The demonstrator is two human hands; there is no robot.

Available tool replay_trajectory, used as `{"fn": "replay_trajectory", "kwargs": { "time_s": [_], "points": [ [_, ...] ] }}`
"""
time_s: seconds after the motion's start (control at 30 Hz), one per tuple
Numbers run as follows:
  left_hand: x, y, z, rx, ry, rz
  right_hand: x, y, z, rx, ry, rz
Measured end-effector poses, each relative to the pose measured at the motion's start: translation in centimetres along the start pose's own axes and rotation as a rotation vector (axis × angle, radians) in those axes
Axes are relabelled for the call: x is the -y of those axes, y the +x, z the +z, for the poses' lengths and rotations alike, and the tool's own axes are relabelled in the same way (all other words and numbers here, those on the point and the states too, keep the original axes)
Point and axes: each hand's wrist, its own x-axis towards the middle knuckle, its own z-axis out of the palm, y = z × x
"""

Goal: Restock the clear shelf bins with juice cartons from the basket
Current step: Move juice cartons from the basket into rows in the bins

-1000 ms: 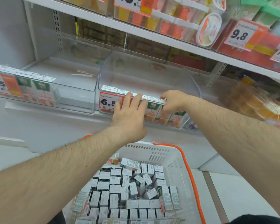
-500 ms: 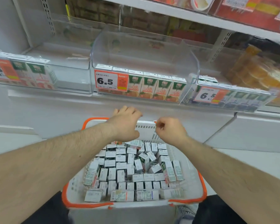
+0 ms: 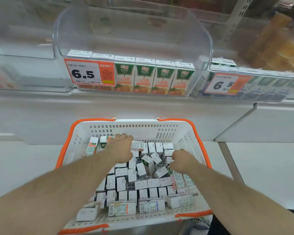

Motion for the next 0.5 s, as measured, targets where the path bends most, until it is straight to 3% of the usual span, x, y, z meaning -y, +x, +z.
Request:
{"fn": "replay_trajectory", "kwargs": {
  "time_s": [0.13,0.27,0.5],
  "points": [
    [-0.7,2.8,3.0,-0.088,0.045,-0.061,-1.1,1.5,2.6,-0.052,-0.270,0.048],
    [-0.4,4.9,5.3,-0.151,0.143,-0.044,-1.9,2.3,4.5,-0.004,-0.440,0.026],
    [0.0,6.3,6.5,-0.184,0.253,-0.017,-1.8,2.9,5.7,-0.009,-0.462,-0.013]
  ]
}}
